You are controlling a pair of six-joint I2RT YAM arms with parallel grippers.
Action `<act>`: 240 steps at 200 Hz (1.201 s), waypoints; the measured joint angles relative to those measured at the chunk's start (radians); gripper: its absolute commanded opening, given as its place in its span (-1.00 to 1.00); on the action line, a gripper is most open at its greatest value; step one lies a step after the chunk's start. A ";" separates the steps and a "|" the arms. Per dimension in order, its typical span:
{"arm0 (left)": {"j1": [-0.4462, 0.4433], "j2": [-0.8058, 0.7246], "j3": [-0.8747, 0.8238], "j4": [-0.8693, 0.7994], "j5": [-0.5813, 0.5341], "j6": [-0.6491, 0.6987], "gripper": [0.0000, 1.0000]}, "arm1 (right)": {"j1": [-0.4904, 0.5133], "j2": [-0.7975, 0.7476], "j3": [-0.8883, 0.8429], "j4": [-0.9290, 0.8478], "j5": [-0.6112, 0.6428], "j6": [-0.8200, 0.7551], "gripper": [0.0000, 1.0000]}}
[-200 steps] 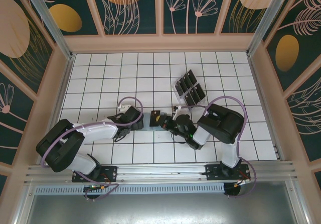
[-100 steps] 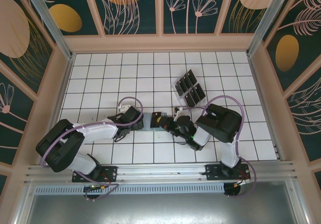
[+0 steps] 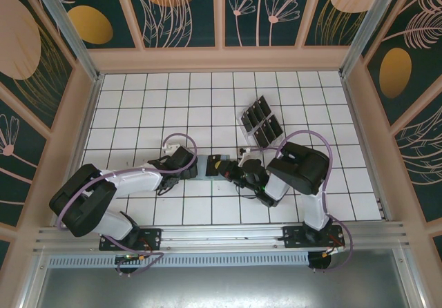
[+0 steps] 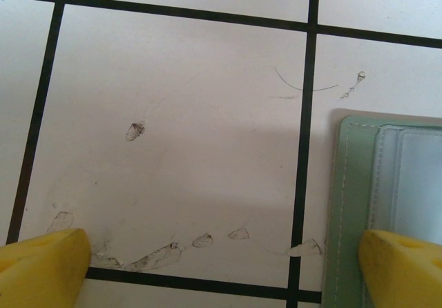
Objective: Put the credit cards into the card holder
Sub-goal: Insert the credit card into the card slot.
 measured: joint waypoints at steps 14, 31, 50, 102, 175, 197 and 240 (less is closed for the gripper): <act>0.000 0.000 0.000 0.000 0.000 0.000 0.97 | 0.000 0.005 0.005 0.004 -0.002 0.000 -1.00; 0.000 0.000 0.000 0.000 0.000 0.000 0.97 | 0.000 0.008 0.010 0.006 -0.002 0.000 -1.00; 0.000 0.000 0.000 0.000 0.000 0.000 0.98 | 0.000 0.011 0.011 0.007 -0.003 0.000 -1.00; -0.001 0.000 -0.003 0.006 -0.003 0.000 0.97 | 0.000 0.020 0.015 0.021 -0.009 0.005 -1.00; -0.001 0.000 -0.004 0.007 -0.004 0.000 0.97 | 0.000 0.021 0.001 0.037 -0.016 0.052 -1.00; -0.001 0.000 -0.005 0.008 -0.005 0.000 0.98 | 0.000 0.021 0.001 0.035 -0.021 0.061 -1.00; -0.002 0.000 -0.006 0.010 -0.006 0.000 0.97 | 0.000 0.021 0.002 0.030 -0.027 0.080 -1.00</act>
